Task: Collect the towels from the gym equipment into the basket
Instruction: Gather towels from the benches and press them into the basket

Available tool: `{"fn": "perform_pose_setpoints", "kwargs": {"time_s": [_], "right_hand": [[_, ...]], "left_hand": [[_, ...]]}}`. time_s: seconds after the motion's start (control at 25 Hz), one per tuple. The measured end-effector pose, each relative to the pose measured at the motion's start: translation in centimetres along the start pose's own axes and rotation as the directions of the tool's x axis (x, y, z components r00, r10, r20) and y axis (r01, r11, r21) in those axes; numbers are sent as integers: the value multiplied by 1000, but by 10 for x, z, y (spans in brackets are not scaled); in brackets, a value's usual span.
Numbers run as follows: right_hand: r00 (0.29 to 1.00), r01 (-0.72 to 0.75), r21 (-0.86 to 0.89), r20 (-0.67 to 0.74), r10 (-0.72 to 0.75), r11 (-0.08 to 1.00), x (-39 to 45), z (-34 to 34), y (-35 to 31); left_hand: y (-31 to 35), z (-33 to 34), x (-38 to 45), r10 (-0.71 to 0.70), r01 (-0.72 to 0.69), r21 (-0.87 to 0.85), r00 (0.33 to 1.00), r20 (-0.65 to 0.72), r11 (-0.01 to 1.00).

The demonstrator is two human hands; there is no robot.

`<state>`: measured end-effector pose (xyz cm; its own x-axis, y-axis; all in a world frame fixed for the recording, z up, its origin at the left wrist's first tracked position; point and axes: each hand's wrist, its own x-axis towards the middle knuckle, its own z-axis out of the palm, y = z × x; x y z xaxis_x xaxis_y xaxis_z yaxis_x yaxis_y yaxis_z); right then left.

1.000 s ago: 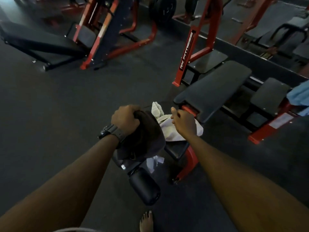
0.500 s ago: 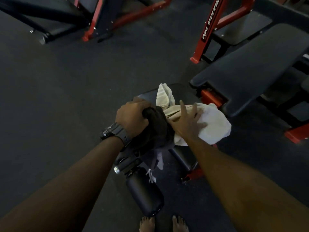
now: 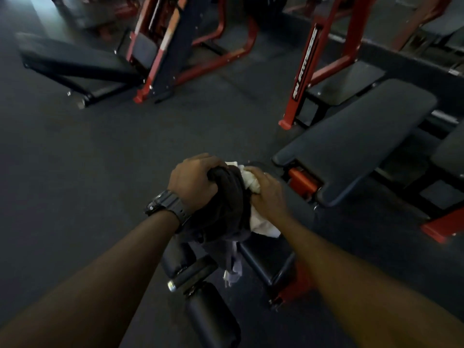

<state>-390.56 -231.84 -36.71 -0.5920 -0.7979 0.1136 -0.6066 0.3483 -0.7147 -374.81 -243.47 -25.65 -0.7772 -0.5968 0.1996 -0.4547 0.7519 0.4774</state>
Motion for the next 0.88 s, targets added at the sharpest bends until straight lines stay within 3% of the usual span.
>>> {"fn": "perform_pose_setpoints", "kwargs": {"time_s": [0.12, 0.24, 0.32, 0.48, 0.6, 0.72, 0.88], "right_hand": [[986, 93, 87, -147, -79, 992, 18, -97, -57], [955, 105, 196, -294, -44, 975, 22, -202, -116], [915, 182, 186, -393, -96, 966, 17, -264, -156], [786, 264, 97, -598, -156, 960, -13, -376, -238], [639, 265, -15, -746, -187, 964, -48, -432, -283], [513, 202, -107, -835, -198, 974, -99, -468, -314], [405, 29, -189, -896, -184, 982, -185, -496, -324]], "left_hand": [[51, -77, 28, 48, -47, 14, 996, -79, 999], [112, -157, 51, 119, -113, 47, 981, -153, 992], [151, -202, 60, 162, -153, 62, 968, -193, 986], [214, -279, 69, 254, -244, 71, 932, -260, 967], [251, -311, 76, 295, -285, 80, 901, -317, 955], [289, -325, 69, 323, -352, -14, 871, -370, 936], [346, -321, 36, 480, -559, -145, 796, -369, 816]]}}
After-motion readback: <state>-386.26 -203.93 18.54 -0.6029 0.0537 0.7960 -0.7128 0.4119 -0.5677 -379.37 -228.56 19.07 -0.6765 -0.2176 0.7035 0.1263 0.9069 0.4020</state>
